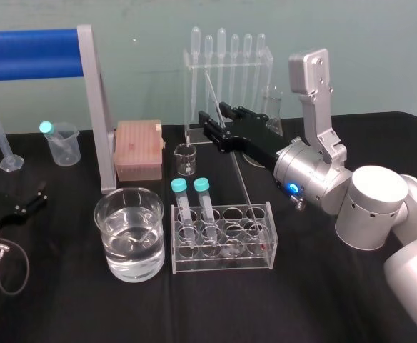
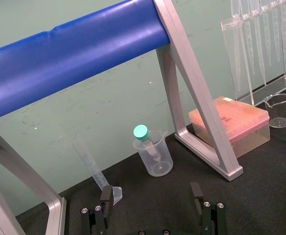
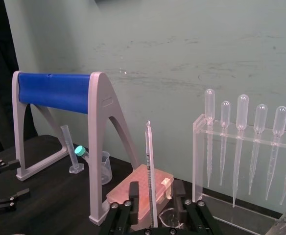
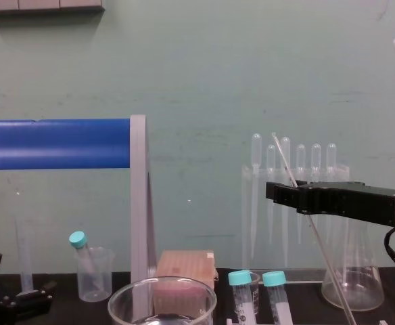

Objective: Hold the thermometer with one hand and immerse one end into the beaker, then reinsert it into the test tube rack.

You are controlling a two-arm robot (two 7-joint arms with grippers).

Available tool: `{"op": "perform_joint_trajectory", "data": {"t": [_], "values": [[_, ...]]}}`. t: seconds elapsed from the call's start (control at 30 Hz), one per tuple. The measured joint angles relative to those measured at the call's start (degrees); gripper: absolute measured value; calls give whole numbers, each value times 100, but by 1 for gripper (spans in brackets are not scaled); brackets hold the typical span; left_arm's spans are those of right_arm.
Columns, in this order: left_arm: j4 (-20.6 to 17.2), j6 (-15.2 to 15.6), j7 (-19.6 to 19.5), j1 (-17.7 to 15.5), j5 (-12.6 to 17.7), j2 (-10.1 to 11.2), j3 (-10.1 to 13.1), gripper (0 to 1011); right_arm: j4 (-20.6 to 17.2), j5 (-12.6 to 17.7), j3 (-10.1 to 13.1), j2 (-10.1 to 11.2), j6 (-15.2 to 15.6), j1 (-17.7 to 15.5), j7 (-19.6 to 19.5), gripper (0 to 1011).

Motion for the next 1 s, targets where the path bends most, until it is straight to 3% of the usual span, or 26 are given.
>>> {"op": "perform_joint_trajectory", "data": {"t": [0.47,1.0], "values": [[0,0,0,0,0,0,0,1008,1,-1,0,0,0,0,0,60],[0,0,0,0,0,0,0,1008,0,-1,1,0,0,1,0,57]]}}
